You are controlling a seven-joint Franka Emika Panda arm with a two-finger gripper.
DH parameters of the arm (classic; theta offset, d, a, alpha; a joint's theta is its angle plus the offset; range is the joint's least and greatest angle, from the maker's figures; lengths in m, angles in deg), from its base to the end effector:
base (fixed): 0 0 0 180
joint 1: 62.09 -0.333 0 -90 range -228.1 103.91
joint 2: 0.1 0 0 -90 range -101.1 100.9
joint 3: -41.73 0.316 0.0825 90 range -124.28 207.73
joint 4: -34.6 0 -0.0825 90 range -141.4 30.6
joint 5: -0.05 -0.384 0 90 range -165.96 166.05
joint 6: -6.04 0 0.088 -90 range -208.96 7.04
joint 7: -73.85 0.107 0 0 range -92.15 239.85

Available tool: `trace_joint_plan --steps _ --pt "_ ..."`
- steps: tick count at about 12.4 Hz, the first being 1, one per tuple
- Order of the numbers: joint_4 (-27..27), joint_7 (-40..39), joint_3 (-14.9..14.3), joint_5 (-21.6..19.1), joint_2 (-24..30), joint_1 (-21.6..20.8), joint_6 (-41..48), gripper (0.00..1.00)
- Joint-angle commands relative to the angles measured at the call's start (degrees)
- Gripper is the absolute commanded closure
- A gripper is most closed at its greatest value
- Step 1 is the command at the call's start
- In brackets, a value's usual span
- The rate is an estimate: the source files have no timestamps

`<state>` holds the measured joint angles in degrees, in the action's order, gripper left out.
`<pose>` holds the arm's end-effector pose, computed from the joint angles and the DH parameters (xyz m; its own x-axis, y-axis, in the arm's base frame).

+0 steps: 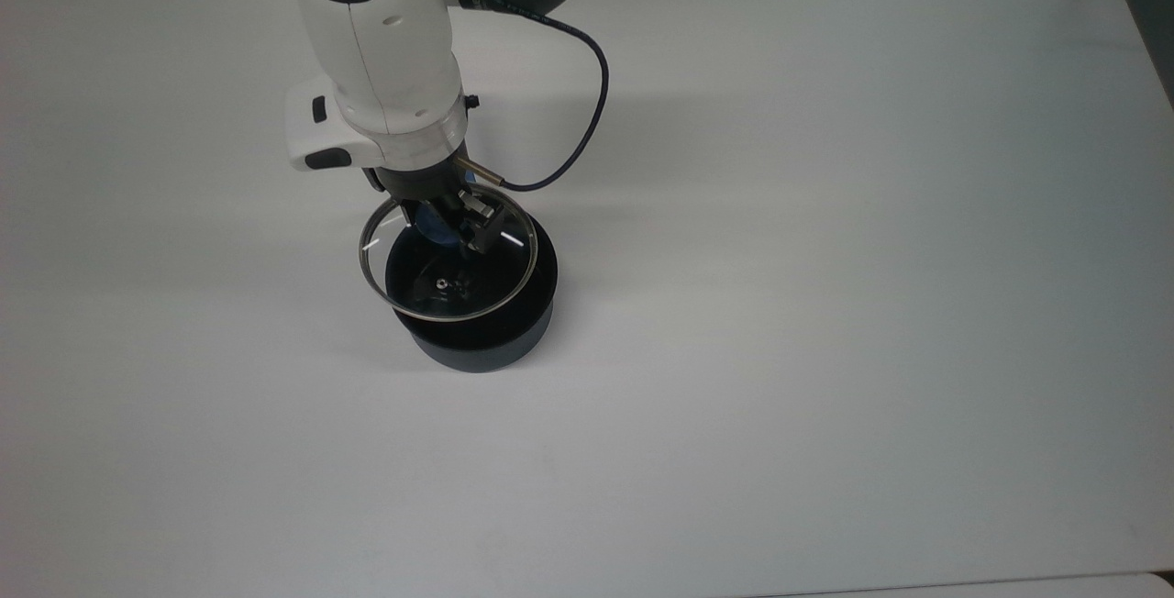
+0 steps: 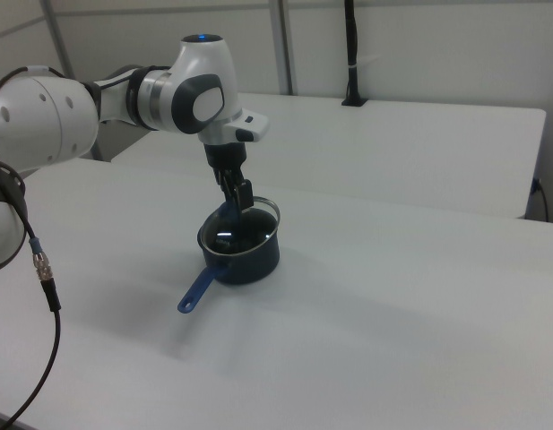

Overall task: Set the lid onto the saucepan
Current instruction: 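Lower the lid onto the saucepan rim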

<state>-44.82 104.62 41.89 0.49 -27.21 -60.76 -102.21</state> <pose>0.7000 -0.0152 0.4422 0.8492 -0.5273 0.0289 -0.5272 -0.8497 -0.0101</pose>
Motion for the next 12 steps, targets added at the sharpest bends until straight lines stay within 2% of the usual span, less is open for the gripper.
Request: trace_joint_plan --steps 1,12 --pt "1.5 1.0 -0.6 -1.5 -1.2 -0.6 -1.3 0.48" --pt "2.5 2.3 -0.1 -1.9 -2.4 -1.4 -2.9 0.47"
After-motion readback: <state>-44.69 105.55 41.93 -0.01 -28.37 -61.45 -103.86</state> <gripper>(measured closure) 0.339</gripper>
